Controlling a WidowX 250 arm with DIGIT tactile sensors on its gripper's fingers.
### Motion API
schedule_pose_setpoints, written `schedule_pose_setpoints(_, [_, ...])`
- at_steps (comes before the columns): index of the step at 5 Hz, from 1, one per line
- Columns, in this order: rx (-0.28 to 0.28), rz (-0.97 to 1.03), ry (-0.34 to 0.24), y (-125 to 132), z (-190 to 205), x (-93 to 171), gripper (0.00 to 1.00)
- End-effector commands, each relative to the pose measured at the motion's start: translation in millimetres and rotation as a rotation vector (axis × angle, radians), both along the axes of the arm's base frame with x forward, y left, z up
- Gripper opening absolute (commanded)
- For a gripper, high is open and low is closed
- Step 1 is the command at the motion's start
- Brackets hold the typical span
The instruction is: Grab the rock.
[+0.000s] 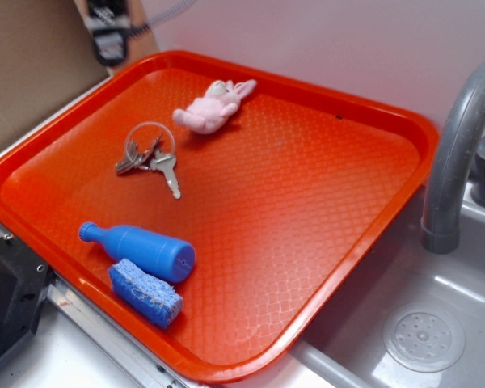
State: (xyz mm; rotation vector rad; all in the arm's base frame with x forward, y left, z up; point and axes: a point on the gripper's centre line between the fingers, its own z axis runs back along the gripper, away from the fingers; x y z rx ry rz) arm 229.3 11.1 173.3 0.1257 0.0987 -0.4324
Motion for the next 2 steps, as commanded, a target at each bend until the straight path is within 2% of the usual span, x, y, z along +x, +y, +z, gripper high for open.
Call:
schedule_pose_setpoints(1, [-0.06, 0.455, -0.126, -21.1, 10.2, -25.6, 0.0])
schedule_pose_setpoints(2, [-0.04, 0.415, -0.11, -22.1, 2.8, -21.1, 0.0])
